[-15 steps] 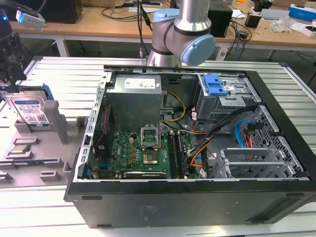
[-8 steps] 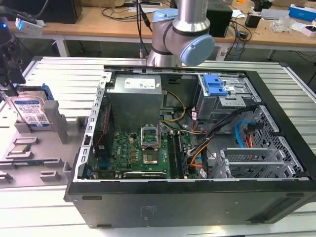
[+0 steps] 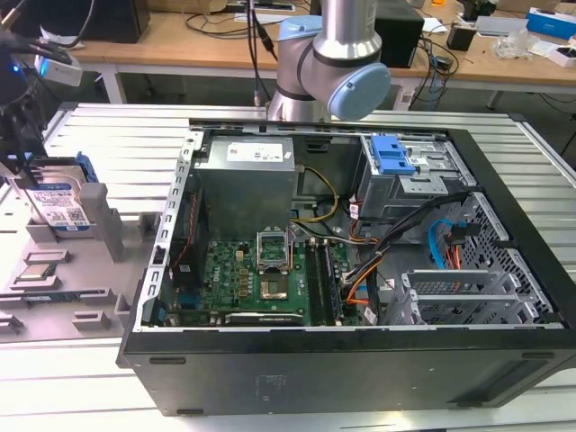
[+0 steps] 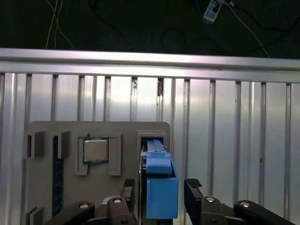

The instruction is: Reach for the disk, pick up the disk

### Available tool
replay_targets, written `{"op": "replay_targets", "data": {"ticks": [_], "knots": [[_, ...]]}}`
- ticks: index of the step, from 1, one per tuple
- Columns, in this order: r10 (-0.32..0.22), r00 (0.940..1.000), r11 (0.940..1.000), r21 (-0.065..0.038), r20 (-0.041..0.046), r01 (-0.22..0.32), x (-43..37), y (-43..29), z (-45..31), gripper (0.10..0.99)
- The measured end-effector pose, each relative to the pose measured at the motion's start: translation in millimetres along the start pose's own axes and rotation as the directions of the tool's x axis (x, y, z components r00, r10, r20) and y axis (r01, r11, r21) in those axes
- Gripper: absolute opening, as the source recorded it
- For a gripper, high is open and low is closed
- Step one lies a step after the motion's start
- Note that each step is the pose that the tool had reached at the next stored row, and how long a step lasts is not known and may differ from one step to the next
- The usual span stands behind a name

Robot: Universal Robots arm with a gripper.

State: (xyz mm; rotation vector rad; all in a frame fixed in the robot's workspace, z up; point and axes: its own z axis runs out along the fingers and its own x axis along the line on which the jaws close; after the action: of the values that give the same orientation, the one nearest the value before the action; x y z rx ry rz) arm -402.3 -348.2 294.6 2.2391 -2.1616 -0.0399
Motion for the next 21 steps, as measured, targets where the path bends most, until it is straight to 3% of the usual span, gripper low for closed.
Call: {"op": "replay_targets", "data": {"ticks": [6,8,9,21], "knots": [[0.0,1.0,1.0,0.0,-0.0001,0.0,0.0,-0.1,2.6,0.545],[0.0,1.0,1.0,0.0,-0.0002,0.0,0.0,-0.1,2.5,0.396],[0.0,1.0,1.0,0.0,-0.0002,0.0,0.0,-0.1,2.5,0.369],[0.0,1.0,1.0,0.0,-0.0007,0.0,0.0,-0.1,2.6,0.369]]}}
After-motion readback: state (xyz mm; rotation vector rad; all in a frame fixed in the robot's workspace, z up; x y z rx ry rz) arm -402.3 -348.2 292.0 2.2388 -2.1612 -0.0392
